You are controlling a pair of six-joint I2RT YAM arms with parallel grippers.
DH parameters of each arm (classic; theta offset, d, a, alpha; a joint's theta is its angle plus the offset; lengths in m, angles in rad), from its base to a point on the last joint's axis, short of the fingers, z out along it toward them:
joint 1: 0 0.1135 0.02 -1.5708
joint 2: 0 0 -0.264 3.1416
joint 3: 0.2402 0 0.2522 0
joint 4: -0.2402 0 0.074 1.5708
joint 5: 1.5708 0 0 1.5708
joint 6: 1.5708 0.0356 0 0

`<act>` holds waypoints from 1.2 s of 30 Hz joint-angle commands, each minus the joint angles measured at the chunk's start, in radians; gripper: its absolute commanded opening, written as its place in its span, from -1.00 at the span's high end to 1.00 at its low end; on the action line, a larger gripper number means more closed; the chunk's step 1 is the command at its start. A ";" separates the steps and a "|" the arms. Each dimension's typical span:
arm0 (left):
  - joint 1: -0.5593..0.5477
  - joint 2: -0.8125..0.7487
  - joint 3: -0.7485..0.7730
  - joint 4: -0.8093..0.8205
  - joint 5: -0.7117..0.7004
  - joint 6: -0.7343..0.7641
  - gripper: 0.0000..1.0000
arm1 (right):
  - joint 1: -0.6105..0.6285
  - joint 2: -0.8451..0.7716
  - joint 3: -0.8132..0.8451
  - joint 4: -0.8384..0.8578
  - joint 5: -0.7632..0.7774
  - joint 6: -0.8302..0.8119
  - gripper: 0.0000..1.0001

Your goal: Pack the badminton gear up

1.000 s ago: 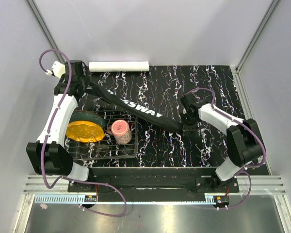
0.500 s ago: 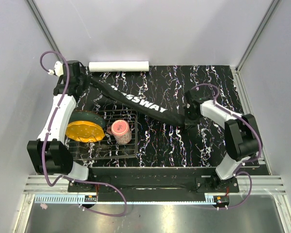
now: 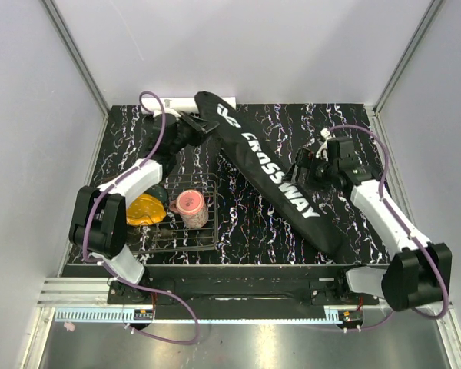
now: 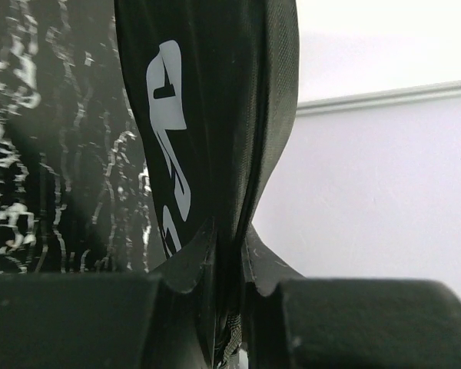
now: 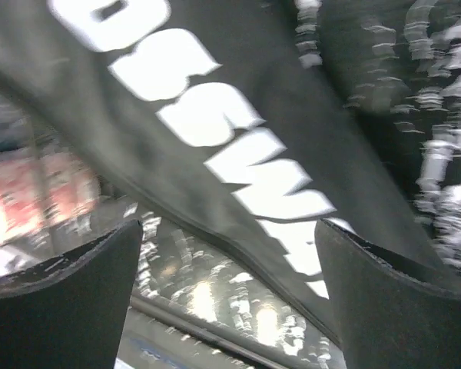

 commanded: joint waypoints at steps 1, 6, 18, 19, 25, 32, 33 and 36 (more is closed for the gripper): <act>-0.036 -0.013 0.020 0.296 -0.020 -0.070 1.00 | 0.040 -0.099 -0.156 0.276 -0.507 0.208 -0.99; -0.054 -0.003 0.009 0.265 -0.018 -0.084 1.00 | 0.398 -0.133 -0.130 0.122 0.237 0.009 -0.99; -0.050 -0.048 0.012 0.107 -0.012 -0.043 0.97 | 0.518 0.298 0.051 0.139 1.114 -0.216 -0.99; -0.047 -0.048 0.012 0.098 -0.004 -0.040 0.90 | 0.515 0.326 0.093 0.148 1.184 -0.241 -0.99; -0.021 -0.066 -0.043 0.073 0.010 -0.012 0.82 | 0.463 0.427 0.100 0.491 1.145 -0.595 -0.02; -0.016 -0.063 -0.170 0.119 0.020 -0.003 0.81 | 0.350 0.443 -0.035 0.941 0.921 -0.990 0.08; -0.016 -0.062 -0.182 0.125 0.022 -0.003 0.81 | 0.320 0.438 -0.037 0.956 0.900 -0.985 0.07; -0.016 -0.056 -0.230 0.156 0.026 -0.007 0.81 | 0.227 0.418 -0.029 0.958 0.765 -0.958 -0.01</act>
